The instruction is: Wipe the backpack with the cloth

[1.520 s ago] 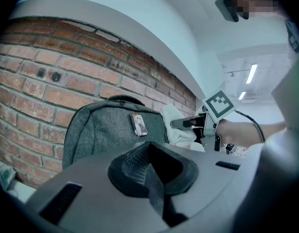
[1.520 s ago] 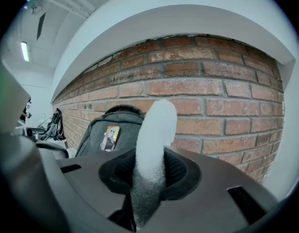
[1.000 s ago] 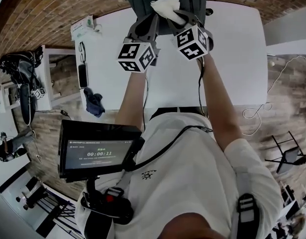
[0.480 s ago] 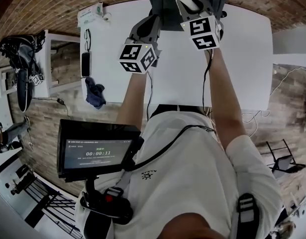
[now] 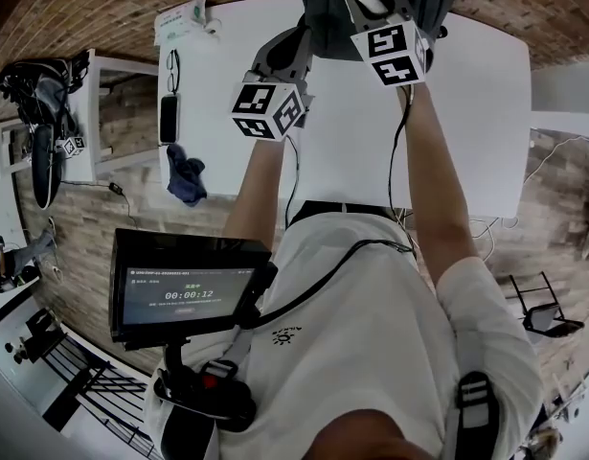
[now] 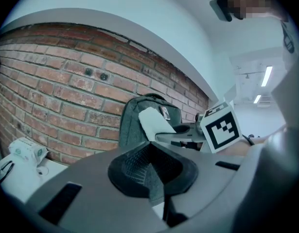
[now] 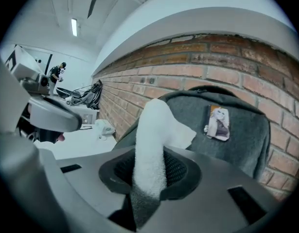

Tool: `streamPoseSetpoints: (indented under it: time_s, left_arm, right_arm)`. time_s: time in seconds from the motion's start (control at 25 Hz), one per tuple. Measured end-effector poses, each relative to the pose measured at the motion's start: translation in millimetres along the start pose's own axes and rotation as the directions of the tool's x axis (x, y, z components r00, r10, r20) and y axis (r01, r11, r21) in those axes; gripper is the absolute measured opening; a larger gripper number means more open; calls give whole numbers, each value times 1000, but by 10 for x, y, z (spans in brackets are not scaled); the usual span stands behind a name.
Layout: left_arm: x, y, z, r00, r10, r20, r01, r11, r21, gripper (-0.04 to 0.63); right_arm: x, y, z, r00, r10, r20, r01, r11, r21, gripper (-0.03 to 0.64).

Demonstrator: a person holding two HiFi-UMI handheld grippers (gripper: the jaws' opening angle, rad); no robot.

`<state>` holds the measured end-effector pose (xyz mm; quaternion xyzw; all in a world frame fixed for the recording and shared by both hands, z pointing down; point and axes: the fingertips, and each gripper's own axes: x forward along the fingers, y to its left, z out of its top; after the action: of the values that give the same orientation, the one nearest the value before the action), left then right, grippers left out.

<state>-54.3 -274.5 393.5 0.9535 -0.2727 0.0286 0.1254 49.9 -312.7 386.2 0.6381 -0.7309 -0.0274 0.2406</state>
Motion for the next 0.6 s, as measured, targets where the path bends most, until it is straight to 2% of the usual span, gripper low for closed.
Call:
streamPoseSetpoints:
  time_s: [0.4, 0.6]
  left_arm:
    - [-35, 49, -25, 1000, 10, 2, -10, 1000, -10, 0]
    - [-71, 78, -44, 1000, 15, 1, -15, 1000, -11, 2]
  right_arm:
    - [58, 553, -237, 989, 140, -51, -143, 987, -70, 97]
    - [74, 682, -173, 979, 196, -46, -199, 978, -55, 97]
